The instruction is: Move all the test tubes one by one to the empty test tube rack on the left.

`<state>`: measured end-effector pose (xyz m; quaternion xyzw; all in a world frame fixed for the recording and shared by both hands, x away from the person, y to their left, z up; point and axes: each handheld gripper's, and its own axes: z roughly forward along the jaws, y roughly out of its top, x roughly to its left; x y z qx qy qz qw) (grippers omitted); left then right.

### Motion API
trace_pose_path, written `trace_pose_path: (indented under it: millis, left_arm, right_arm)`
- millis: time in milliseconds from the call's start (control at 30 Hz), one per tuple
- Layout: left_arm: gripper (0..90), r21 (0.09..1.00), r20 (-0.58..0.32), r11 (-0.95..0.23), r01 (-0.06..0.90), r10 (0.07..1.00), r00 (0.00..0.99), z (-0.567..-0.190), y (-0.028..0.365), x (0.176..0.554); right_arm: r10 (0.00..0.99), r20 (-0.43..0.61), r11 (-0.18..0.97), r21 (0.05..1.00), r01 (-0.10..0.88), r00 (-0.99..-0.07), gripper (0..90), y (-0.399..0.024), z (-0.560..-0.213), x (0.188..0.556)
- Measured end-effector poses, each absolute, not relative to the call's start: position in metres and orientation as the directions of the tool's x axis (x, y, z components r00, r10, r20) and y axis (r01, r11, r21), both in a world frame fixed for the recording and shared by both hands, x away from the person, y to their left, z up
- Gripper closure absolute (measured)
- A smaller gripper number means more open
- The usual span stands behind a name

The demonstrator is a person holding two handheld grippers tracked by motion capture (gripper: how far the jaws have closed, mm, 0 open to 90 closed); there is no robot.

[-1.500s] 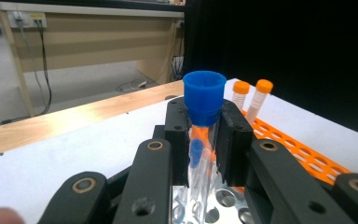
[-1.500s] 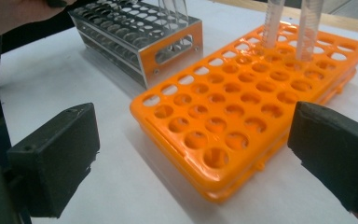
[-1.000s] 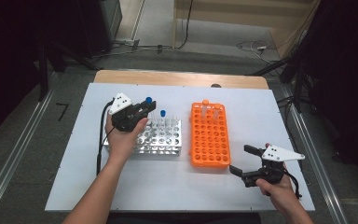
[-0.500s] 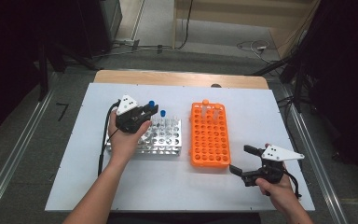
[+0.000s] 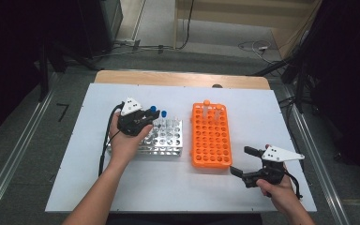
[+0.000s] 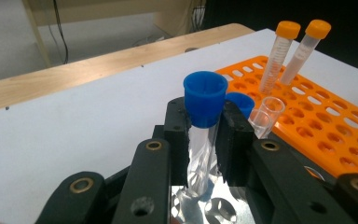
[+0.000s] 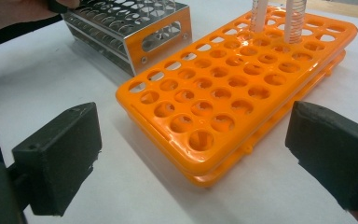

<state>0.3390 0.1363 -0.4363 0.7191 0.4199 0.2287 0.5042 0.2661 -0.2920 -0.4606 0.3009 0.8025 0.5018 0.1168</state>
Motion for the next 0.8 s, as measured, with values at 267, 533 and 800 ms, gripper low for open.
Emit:
trace_pose_path:
  millis: [267, 533, 800]
  left_arm:
    - [75.2, 0.898, -0.085, -0.174, 0.404, 0.832, 0.548, -0.4372, 0.1341, 0.3377]
    - [71.8, 0.888, -0.106, -0.176, 0.425, 0.82, 0.562, -0.4379, 0.1317, 0.337]
    - [52.0, 0.887, -0.164, -0.123, 0.446, 0.818, 0.552, -0.4348, 0.1342, 0.3352]
  right_arm:
    - [0.597, 0.111, 0.322, 0.873, 0.365, -0.794, 2.0, -0.2907, -0.4617, 0.2668]
    - [0.594, 0.109, 0.329, 0.871, 0.365, -0.797, 2.1, -0.289, -0.4618, 0.266]
    - [0.596, 0.11, 0.328, 0.871, 0.366, -0.796, 2.1, -0.2892, -0.4622, 0.2669]
